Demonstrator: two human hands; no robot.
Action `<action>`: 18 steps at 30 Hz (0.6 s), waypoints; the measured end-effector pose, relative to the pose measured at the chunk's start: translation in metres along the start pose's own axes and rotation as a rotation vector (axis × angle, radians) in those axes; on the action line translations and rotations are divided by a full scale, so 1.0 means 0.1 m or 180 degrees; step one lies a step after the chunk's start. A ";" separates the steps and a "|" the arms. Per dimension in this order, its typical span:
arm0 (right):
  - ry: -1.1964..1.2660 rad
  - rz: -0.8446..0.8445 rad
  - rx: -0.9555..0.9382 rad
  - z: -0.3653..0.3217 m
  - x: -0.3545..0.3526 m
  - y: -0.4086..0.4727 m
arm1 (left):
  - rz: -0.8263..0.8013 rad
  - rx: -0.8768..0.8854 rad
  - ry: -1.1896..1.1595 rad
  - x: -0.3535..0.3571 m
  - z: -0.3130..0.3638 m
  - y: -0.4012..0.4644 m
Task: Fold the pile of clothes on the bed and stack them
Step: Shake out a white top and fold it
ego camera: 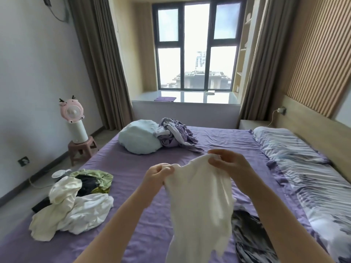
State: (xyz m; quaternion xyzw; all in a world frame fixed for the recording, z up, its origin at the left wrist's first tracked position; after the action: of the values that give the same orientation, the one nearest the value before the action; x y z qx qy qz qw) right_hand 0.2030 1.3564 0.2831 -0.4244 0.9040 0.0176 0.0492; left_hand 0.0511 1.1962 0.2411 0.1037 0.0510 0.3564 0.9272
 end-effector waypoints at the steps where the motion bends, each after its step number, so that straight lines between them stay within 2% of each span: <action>1: -0.0201 -0.0051 -0.0050 -0.06 0.04 -0.02 | 0.0087 0.0011 -0.0024 -0.01 0.07 -0.02; 3: -0.1355 0.0226 -0.0364 -0.19 0.07 -0.04 | 0.0181 0.0051 -0.0241 -0.05 0.21 -0.04; 5: -0.2839 0.0924 -0.0860 -0.37 0.08 -0.08 | 0.0031 0.0107 -0.0494 -0.05 0.34 -0.08; 6: -0.3319 0.1235 -0.0960 -0.44 0.09 -0.11 | -0.0145 0.0134 -0.0530 -0.03 0.39 -0.11; 7: -0.3455 0.1405 -0.0947 -0.48 0.10 -0.13 | -0.0355 0.0157 -0.0520 0.00 0.44 -0.16; 8: -0.3327 0.1402 -0.0830 -0.50 0.12 -0.13 | -0.0580 0.0176 -0.0454 0.04 0.47 -0.20; 11: -0.1221 0.0619 -0.0303 -0.46 0.24 -0.03 | -0.1049 0.0221 -0.0178 0.16 0.52 -0.34; 13: -0.0215 0.0241 -0.0052 -0.47 0.38 -0.01 | -0.1125 0.0208 -0.0064 0.20 0.50 -0.40; 16: 0.0617 -0.0092 0.0119 -0.53 0.57 -0.01 | -0.1286 0.0487 0.0398 0.24 0.50 -0.45; 18: 0.0590 -0.0192 0.0035 -0.59 0.65 0.00 | -0.1392 0.0913 0.0680 0.26 0.60 -0.47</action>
State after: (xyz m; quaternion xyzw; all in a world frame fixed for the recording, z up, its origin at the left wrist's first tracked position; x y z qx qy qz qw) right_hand 0.1577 1.3024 0.3349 -0.4510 0.8915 -0.0281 -0.0318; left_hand 0.1109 1.1699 0.2879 0.1822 0.2195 0.1459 0.9473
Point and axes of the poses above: each hand's wrist, its own y-axis towards the middle knuckle, its own x-axis out of the palm, z = x × y, the point moved 7 cm from there along y, towards the middle knuckle, and after that the axes turned 9 degrees about x, right-handed, at the moved point
